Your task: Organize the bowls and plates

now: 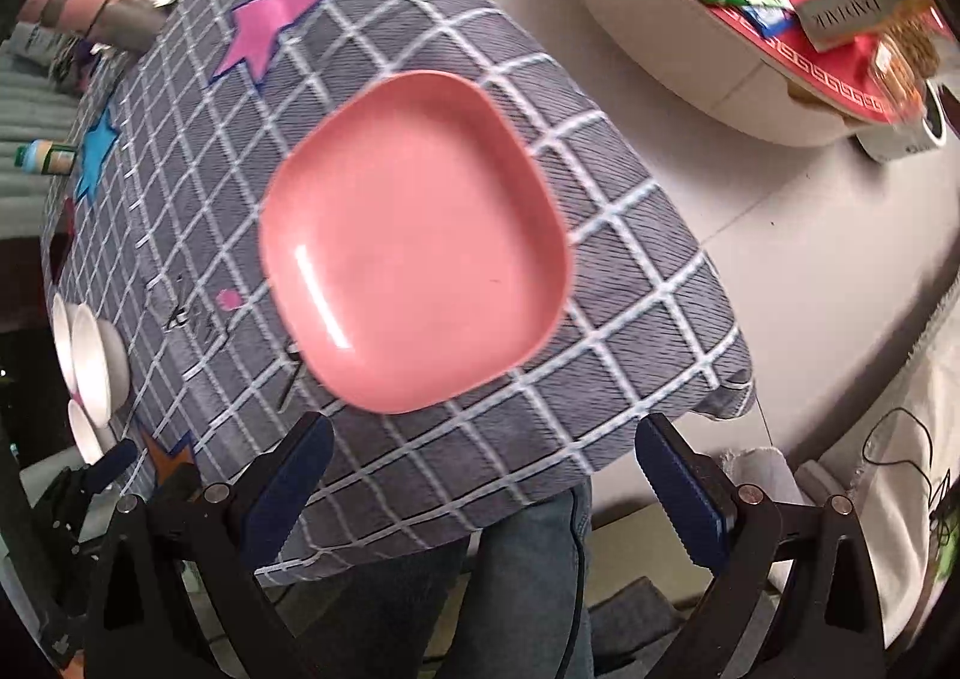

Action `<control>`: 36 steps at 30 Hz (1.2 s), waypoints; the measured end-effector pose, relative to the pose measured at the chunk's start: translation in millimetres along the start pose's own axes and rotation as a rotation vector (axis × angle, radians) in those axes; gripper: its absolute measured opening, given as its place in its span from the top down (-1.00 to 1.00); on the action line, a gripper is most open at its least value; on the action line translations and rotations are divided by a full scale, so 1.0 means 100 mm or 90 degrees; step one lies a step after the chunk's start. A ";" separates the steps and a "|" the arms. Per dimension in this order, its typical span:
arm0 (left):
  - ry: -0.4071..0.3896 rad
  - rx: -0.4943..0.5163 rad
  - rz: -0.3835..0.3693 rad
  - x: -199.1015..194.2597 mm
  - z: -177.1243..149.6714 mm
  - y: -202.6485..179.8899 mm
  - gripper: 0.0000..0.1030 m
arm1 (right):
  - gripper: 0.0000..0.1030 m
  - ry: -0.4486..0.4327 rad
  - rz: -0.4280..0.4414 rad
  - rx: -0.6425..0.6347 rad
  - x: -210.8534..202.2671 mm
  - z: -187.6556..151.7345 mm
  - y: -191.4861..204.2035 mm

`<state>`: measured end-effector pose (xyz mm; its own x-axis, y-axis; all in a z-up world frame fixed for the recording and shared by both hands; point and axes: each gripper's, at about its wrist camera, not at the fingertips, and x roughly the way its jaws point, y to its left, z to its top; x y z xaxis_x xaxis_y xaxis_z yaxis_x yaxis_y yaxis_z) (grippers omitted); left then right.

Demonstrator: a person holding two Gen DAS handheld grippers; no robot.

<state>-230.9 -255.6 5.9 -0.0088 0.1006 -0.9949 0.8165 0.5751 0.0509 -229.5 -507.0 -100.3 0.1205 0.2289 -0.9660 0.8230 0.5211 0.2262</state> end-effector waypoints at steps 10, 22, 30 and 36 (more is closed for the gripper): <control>-0.026 -0.067 -0.045 0.08 0.50 -0.19 -0.58 | -0.97 -0.009 -0.035 -0.030 0.05 0.33 -0.17; -0.015 -0.089 -0.048 0.49 0.85 -0.53 -0.58 | -0.94 -0.063 -0.148 -0.234 0.15 0.70 0.04; 0.014 -0.109 -0.089 0.68 1.00 -0.65 -0.56 | -0.05 -0.047 -0.135 -0.235 0.25 0.72 0.07; -0.001 -0.056 -0.081 0.74 1.12 -0.90 -0.15 | 0.26 -0.041 -0.140 -0.259 0.25 0.63 0.24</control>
<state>-239.9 -391.1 -82.2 -0.1078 0.0211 -0.9939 0.7555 0.6516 -0.0681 -171.8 -540.8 -126.9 0.0123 0.0314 -0.9994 0.5494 0.8349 0.0330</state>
